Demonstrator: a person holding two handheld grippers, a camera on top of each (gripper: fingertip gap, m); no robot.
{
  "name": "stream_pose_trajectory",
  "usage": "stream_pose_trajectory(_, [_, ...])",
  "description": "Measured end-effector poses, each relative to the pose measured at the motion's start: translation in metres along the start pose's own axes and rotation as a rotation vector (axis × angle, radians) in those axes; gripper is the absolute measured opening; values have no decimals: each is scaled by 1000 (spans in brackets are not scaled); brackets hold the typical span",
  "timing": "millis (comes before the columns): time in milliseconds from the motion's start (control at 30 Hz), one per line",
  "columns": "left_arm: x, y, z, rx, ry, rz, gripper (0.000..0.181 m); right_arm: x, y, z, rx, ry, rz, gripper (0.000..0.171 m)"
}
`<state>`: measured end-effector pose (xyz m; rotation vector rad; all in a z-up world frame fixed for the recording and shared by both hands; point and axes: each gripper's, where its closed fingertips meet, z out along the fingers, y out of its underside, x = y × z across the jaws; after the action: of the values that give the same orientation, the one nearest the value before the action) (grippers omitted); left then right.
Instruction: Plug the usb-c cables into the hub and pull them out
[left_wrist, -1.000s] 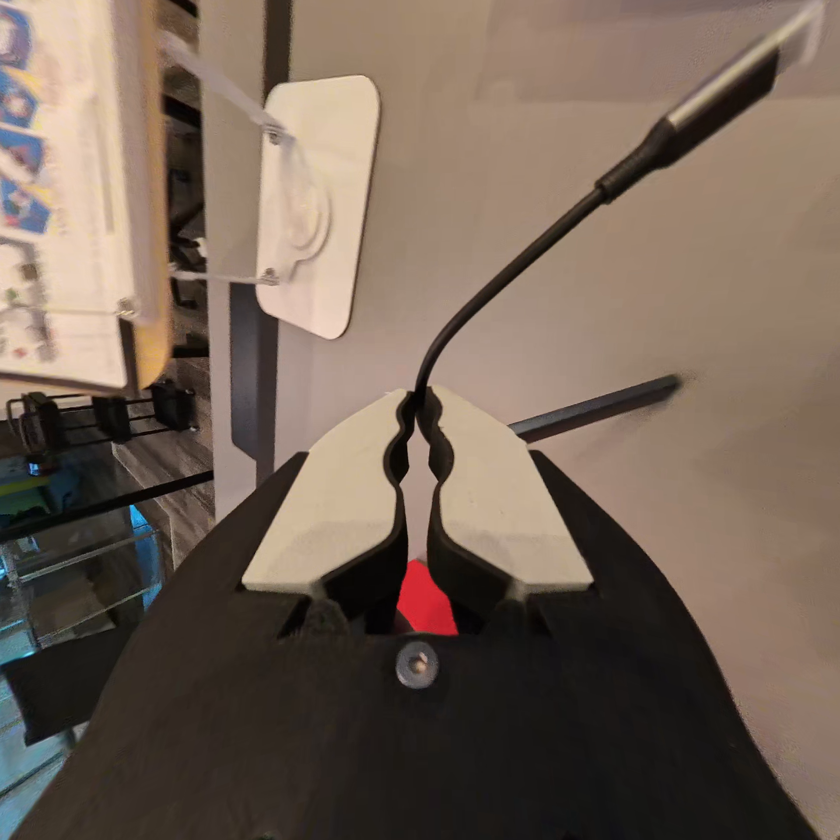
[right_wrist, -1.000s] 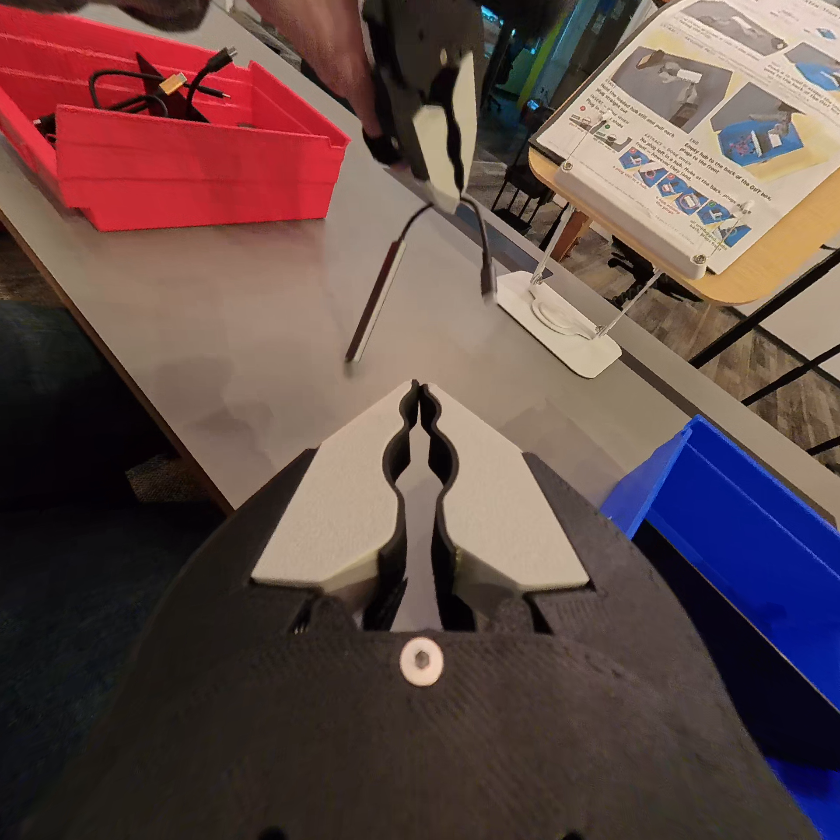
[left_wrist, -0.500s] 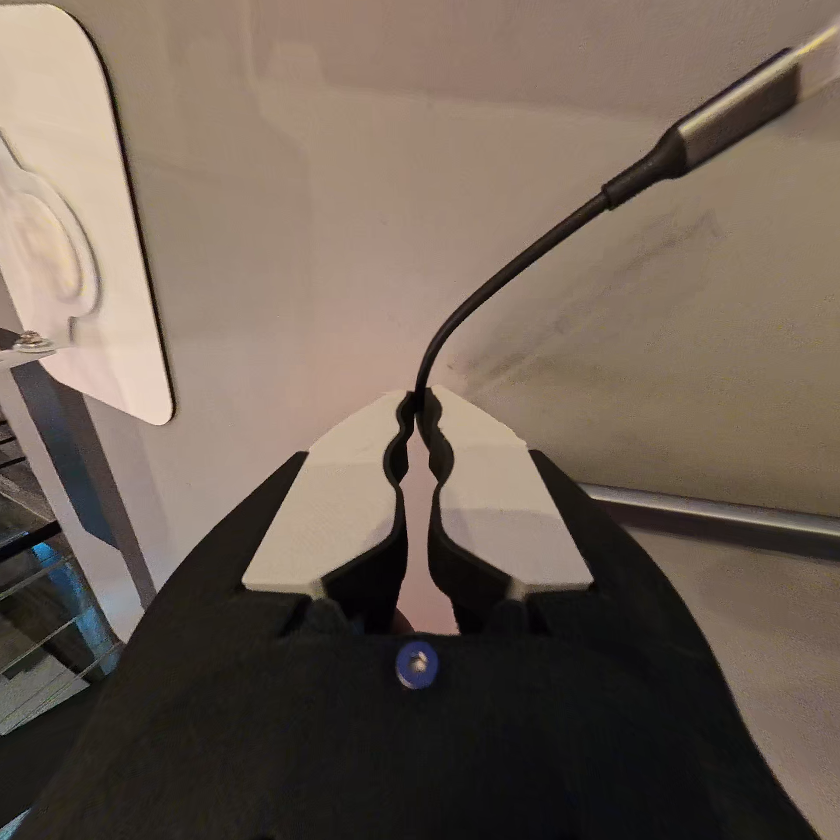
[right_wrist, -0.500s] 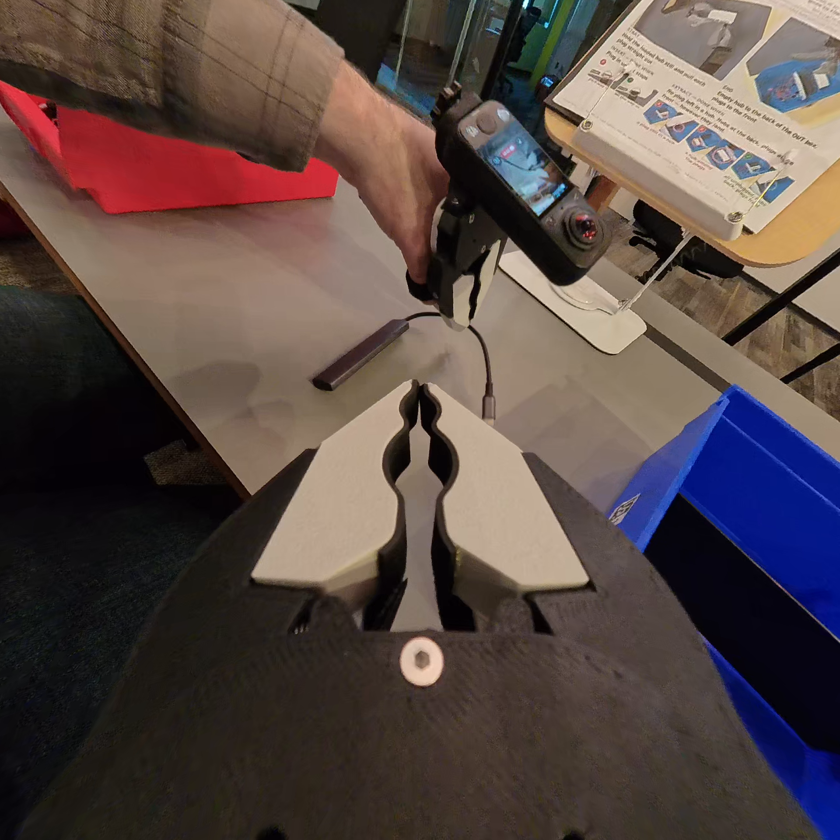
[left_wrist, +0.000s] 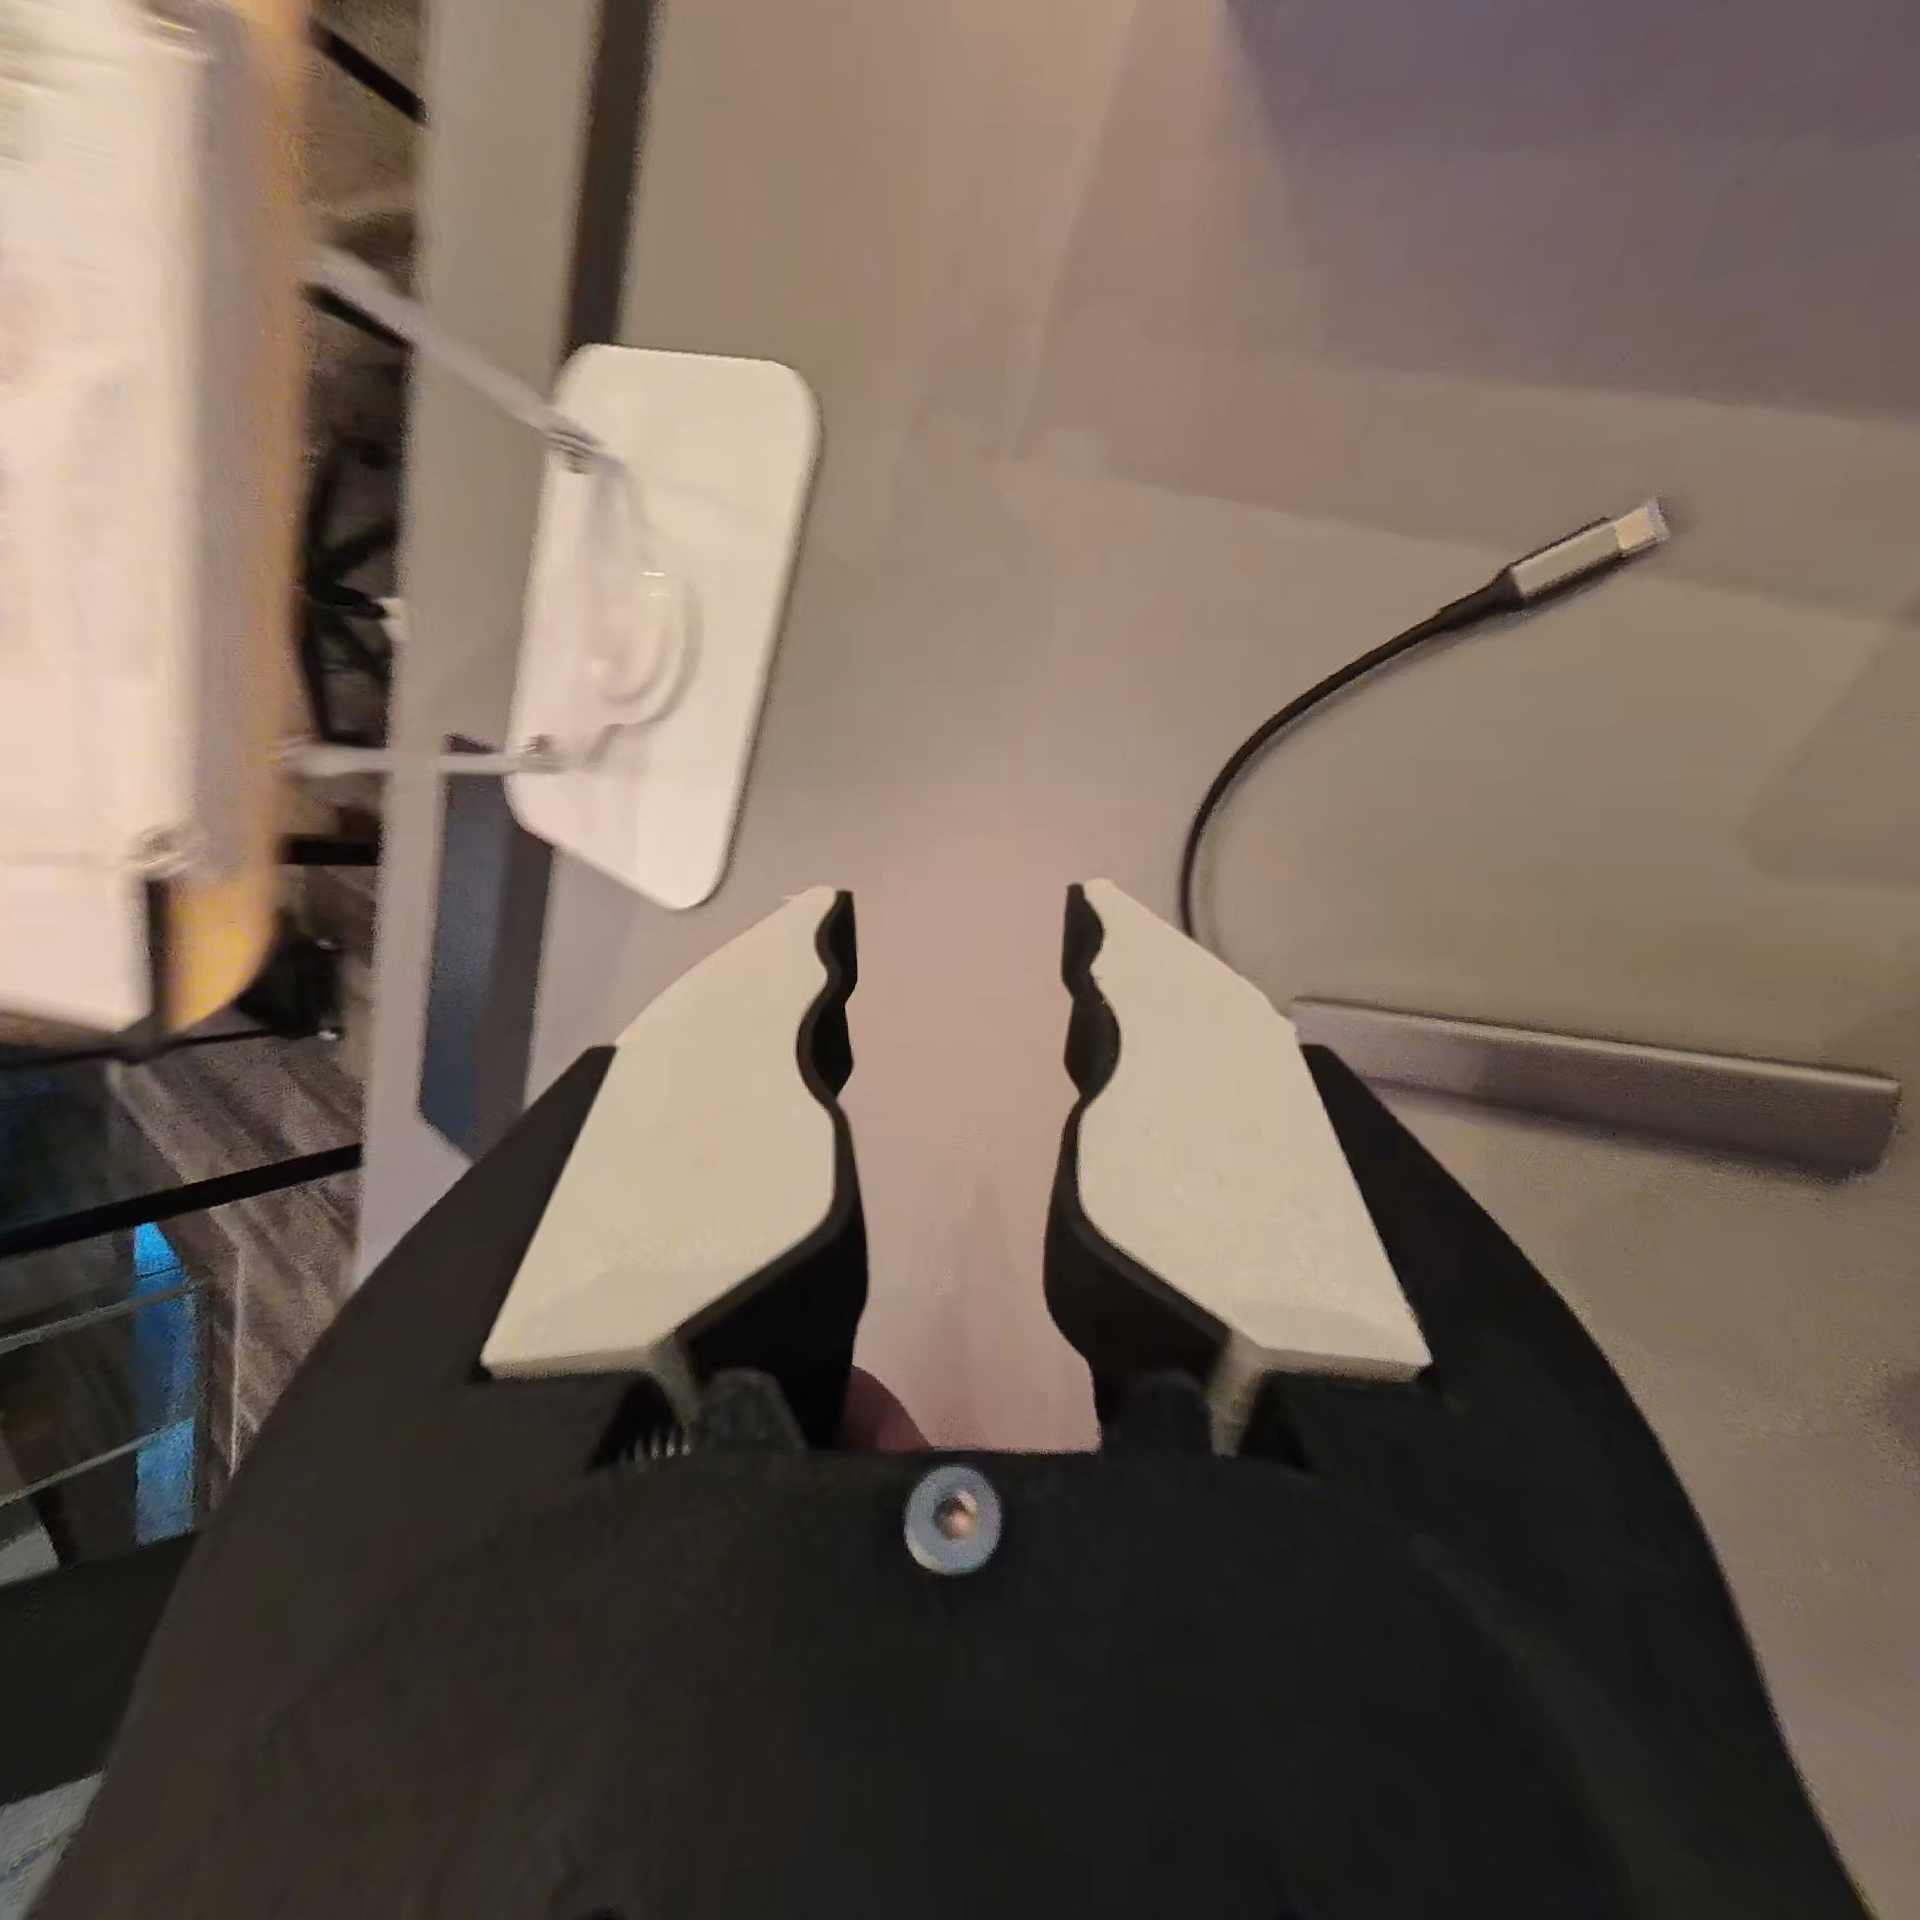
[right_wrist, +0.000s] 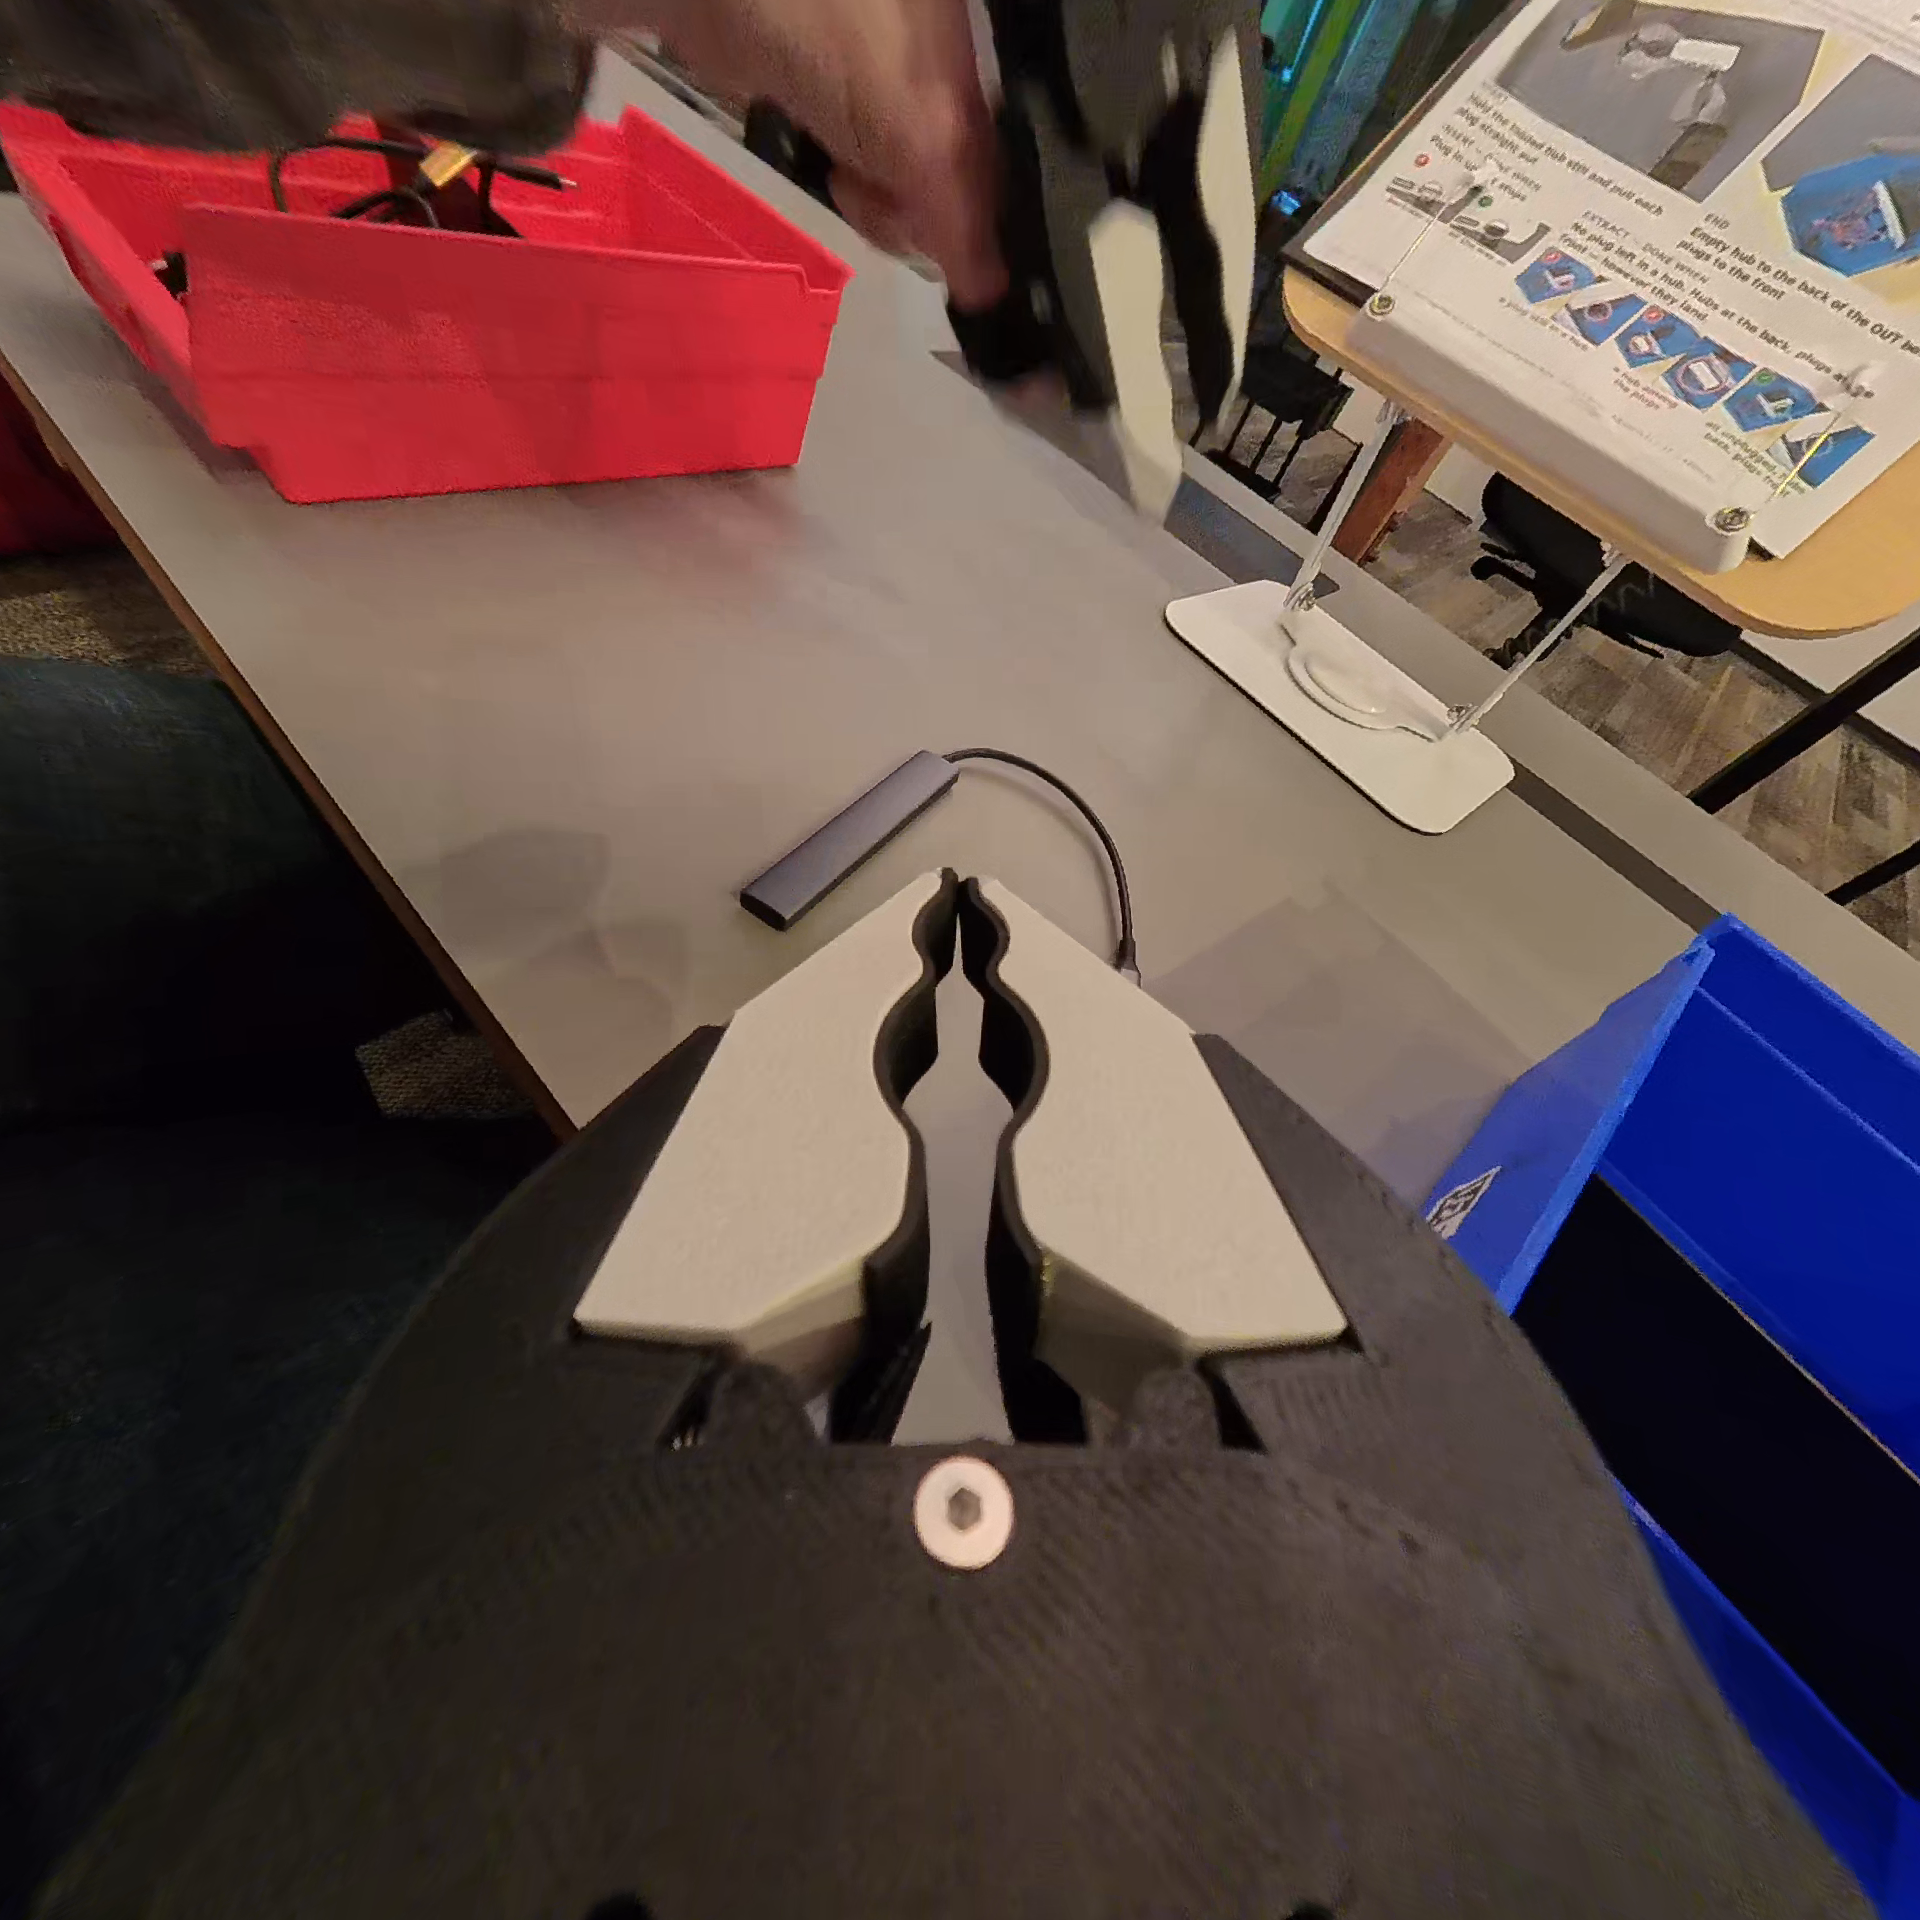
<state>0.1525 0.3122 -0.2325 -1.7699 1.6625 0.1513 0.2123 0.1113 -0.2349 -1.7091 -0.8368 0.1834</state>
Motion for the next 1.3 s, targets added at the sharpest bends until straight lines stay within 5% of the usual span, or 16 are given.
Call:
stream_pose_trajectory(133, [-49,32,-77,80,-137,-126,27,-1,-4,1,13,-10,6,0])
stream_pose_trajectory(300, [-97,143,-151,-18,-298,-278,26,-9,-16,4,25,-31,-14,0])
stream_pose_trajectory(433, [-87,221,-177,-90,-254,-415,27,-16,-29,6,26,-46,-47,0])
stream_pose_trajectory(667, [-36,307,-174,-262,-111,-390,30,-32,-49,16,-2,-92,-92,0])
stream_pose_trajectory(1000, [-10,326,-148,-196,-4,-290,36,-82,-81,46,-56,-218,-91,0])
stream_pose_trajectory(1300, [-25,396,-162,-321,-52,-550,35,-136,-128,87,41,-368,119,0])
